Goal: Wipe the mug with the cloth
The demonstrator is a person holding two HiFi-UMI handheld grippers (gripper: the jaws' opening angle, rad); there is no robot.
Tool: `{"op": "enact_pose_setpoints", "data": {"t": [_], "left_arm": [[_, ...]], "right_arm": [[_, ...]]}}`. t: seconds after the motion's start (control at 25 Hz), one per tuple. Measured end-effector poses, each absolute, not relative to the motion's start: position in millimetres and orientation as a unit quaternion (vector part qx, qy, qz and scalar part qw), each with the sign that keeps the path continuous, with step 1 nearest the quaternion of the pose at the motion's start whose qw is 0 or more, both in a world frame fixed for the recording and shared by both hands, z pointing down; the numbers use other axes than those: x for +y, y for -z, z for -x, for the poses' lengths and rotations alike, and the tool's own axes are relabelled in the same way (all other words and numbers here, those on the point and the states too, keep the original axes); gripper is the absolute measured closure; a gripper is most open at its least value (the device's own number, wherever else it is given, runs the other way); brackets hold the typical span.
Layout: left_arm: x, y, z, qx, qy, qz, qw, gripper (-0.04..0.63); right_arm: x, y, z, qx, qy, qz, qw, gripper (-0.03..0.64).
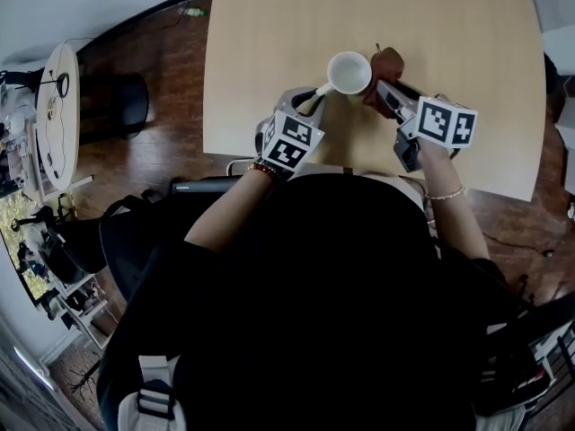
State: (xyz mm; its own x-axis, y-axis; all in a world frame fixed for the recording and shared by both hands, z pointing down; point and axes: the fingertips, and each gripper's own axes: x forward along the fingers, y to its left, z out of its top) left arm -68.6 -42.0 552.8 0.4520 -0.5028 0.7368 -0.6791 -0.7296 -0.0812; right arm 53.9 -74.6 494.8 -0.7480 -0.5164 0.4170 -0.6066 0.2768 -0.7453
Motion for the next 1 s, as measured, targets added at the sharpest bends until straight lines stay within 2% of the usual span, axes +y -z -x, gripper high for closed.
{"op": "enact_pose_setpoints", "data": {"t": [0.16, 0.4, 0.52, 1.0], "left_arm": [[-35, -551, 63, -0.329, -0.389, -0.855, 0.098, 0.531], [-23, -553, 49, -0.287, -0.387, -0.873, 0.083, 0.532], [-18, -552, 42, -0.271, -0.386, -0.879, 0.075, 0.534], [-14, -551, 9, -0.243, -0.387, -0.887, 0.066, 0.538]], "right_arm": [[-74, -514, -49, -0.786, -0.496, -0.364, 0.058, 0.552], [-91, -545, -54, -0.793, -0.454, -0.378, 0.148, 0.552], [-98, -553, -53, -0.793, -0.442, -0.384, 0.170, 0.552], [-84, -481, -62, -0.791, -0.509, -0.337, 0.025, 0.552]]}}
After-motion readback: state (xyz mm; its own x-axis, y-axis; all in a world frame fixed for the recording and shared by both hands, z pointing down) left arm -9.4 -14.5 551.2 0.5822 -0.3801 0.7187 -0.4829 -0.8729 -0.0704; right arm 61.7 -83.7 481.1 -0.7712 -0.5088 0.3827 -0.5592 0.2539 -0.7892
